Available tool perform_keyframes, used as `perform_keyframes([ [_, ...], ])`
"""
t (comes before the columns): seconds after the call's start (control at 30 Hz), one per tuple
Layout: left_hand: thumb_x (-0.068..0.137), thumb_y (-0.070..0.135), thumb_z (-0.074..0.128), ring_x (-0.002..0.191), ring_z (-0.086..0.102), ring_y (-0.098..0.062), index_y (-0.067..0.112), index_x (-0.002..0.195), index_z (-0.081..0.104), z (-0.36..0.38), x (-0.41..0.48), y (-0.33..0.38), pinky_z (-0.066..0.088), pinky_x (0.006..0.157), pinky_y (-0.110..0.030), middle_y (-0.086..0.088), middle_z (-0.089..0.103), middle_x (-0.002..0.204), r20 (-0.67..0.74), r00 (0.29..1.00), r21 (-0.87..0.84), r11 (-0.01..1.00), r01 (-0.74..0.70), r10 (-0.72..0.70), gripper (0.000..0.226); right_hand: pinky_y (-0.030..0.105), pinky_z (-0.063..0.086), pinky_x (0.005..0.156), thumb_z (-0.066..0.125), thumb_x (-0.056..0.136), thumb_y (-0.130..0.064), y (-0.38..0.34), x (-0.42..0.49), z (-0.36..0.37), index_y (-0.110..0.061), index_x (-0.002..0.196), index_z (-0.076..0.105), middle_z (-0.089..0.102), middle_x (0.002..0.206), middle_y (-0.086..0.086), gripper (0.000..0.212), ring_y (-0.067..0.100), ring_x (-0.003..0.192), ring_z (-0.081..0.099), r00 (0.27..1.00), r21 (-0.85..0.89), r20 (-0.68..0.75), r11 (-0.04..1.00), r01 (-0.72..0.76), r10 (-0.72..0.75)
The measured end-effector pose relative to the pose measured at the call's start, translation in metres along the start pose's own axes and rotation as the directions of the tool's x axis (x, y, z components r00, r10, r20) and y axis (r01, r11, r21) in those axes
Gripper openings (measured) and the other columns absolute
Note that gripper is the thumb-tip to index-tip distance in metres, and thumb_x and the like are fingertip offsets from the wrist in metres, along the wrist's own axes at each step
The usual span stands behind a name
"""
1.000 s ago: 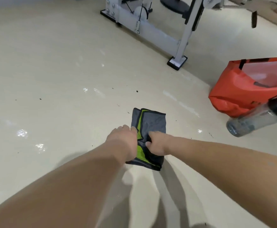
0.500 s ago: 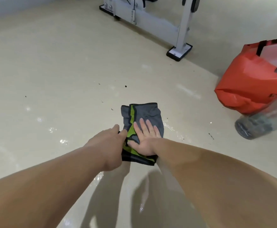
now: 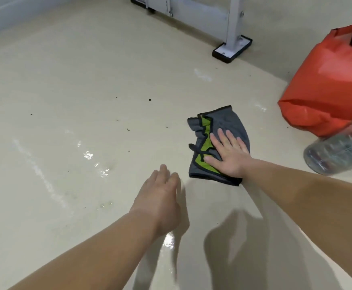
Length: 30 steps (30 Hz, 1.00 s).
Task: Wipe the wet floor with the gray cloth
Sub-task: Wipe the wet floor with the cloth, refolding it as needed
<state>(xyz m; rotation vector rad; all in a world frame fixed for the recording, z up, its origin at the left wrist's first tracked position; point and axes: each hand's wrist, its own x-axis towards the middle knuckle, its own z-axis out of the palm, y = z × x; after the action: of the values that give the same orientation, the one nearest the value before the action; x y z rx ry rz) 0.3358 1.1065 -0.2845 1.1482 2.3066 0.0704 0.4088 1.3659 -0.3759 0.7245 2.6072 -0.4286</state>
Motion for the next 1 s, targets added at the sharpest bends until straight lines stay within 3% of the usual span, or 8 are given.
perform_keyframes([
  [0.2,0.096,0.016,0.05,0.147,0.023,-0.023,0.015,0.15,0.03,0.007,-0.004,0.037,0.022,0.116,-0.024,-0.007,0.017,0.16,-0.025,0.997,-0.081,0.994,-0.071,0.069,0.058,0.043,-0.012,0.126,0.013,0.101,-0.07,0.012,-0.074,0.047,-0.032,0.164,-0.008,-0.019,0.171,-0.001,0.076,0.018,0.156,-0.022,0.964,0.081,-0.224,0.989,-0.127,0.142],
  [0.33,0.083,0.017,0.047,0.126,0.04,-0.026,0.017,0.121,0.045,0.023,-0.003,0.07,0.036,0.108,-0.032,-0.013,0.039,0.139,-0.051,0.991,-0.117,0.984,-0.131,0.125,0.038,0.051,0.008,0.126,0.025,0.103,-0.063,-0.017,-0.145,0.093,-0.024,0.165,0.017,0.007,0.172,0.008,0.073,0.028,0.159,0.002,0.946,0.089,-0.315,0.995,-0.053,0.078],
  [0.43,0.071,0.023,0.038,0.132,0.039,-0.029,0.012,0.134,0.049,0.041,-0.01,0.085,0.037,0.112,-0.037,-0.015,0.036,0.148,-0.047,0.987,-0.115,0.98,-0.16,0.155,0.066,0.053,0.022,0.119,0.037,0.101,-0.06,-0.023,-0.191,0.125,-0.019,0.16,0.035,0.023,0.169,0.011,0.072,0.034,0.156,0.019,0.947,0.026,-0.317,0.998,0.059,-0.048],
  [0.53,0.086,0.012,0.047,0.155,0.018,-0.028,0.009,0.156,0.035,0.054,-0.014,0.093,0.023,0.124,-0.037,-0.018,0.019,0.165,-0.067,0.978,-0.103,0.974,-0.202,0.196,0.071,0.048,0.004,0.125,0.033,0.099,-0.067,-0.004,-0.208,0.127,-0.028,0.164,0.02,0.006,0.173,0.003,0.077,0.026,0.159,-0.001,0.961,-0.025,-0.236,0.989,0.143,-0.145],
  [0.63,0.091,0.013,0.051,0.159,0.005,-0.027,0.011,0.16,0.027,0.06,-0.01,0.102,0.015,0.127,-0.036,-0.017,0.006,0.169,-0.031,0.972,-0.091,0.967,-0.237,0.235,0.074,0.04,-0.015,0.125,0.03,0.098,-0.072,0.022,-0.201,0.104,-0.036,0.164,0.003,-0.018,0.17,-0.008,0.08,0.014,0.155,-0.024,0.976,-0.032,-0.127,0.985,0.172,-0.175],
  [0.8,0.071,0.037,0.022,0.144,0.033,-0.033,0.014,0.141,0.046,0.066,0.004,0.128,0.036,0.116,-0.039,-0.018,0.032,0.155,-0.024,0.948,-0.06,0.946,-0.319,0.318,0.078,0.041,-0.014,0.125,0.03,0.096,-0.073,0.059,-0.197,0.089,-0.04,0.163,-0.003,-0.02,0.169,-0.01,0.082,0.011,0.153,-0.028,0.995,0.052,-0.101,0.998,0.023,-0.018],
  [0.9,0.067,0.026,0.029,0.125,0.041,-0.027,0.016,0.134,0.047,0.064,-0.004,0.151,0.039,0.11,-0.036,-0.015,0.038,0.142,0.013,0.94,-0.05,0.939,-0.34,0.341,0.07,0.046,-0.009,0.127,0.031,0.095,-0.077,0.077,-0.208,0.089,-0.044,0.162,-0.006,-0.021,0.169,-0.012,0.083,0.011,0.154,-0.026,0.982,0.173,-0.106,0.975,-0.137,0.157],
  [1.0,0.074,0.019,0.036,0.115,0.043,-0.026,0.018,0.119,0.045,0.065,-0.013,0.172,0.041,0.103,-0.037,-0.013,0.039,0.132,0.053,0.936,-0.102,0.934,-0.342,0.348,0.046,0.045,-0.012,0.126,0.028,0.094,-0.078,0.101,-0.232,0.092,-0.043,0.161,-0.01,-0.025,0.168,-0.012,0.085,0.012,0.153,-0.027,0.907,0.271,-0.057,0.881,-0.388,0.418],
])
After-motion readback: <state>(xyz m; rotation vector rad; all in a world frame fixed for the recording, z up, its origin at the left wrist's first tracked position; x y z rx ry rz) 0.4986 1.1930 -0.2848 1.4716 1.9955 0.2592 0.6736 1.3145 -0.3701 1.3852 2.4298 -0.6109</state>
